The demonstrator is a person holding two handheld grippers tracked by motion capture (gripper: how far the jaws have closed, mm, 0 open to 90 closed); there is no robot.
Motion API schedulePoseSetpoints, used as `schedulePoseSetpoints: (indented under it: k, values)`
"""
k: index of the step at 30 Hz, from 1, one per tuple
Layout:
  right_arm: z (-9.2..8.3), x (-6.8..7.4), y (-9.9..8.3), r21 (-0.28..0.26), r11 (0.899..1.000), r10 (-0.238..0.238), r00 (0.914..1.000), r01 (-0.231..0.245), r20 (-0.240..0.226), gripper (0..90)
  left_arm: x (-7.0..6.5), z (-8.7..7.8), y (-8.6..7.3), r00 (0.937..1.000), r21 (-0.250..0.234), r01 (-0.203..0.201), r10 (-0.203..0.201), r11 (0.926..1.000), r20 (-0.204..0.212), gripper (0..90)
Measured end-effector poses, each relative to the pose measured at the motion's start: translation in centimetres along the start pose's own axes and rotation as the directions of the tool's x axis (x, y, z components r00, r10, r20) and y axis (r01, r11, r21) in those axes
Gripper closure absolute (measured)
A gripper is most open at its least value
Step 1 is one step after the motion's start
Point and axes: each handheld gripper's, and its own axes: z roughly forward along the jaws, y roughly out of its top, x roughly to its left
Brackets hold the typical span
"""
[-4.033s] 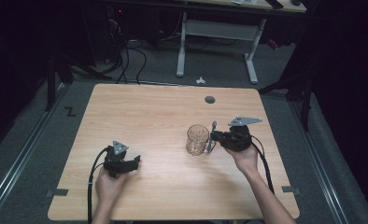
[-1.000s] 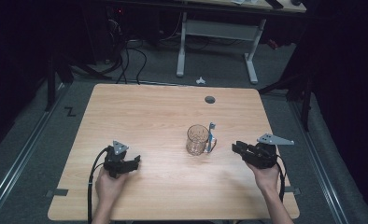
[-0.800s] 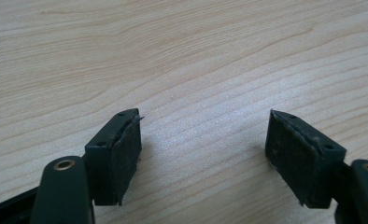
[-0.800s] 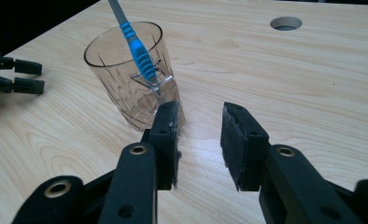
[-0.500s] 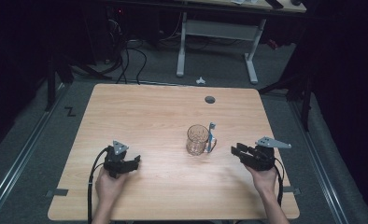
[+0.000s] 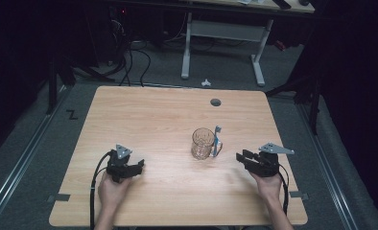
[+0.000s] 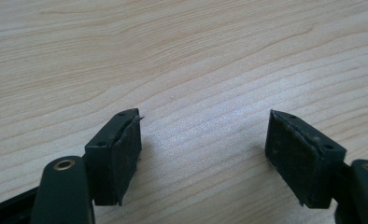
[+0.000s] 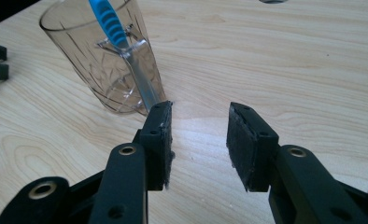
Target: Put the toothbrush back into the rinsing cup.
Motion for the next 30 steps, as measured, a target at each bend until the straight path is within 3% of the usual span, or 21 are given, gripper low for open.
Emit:
schedulePoseSetpoints:
  k: [18,30]
  values:
    - [1.5,-0.7,-1.1,0.039,0.999,0.0,0.9981,-0.002,0.061,59.5,0.0,0.0,0.0,1.0,0.0,0.0,0.0,1.0,0.0,27.5]
    - [2.6,-0.6,-1.5,0.07,0.996,-0.057,0.9908,0.048,0.123,57.4,0.0,0.0,0.0,1.0,0.001,-0.001,0.001,1.0,0.0,27.5]
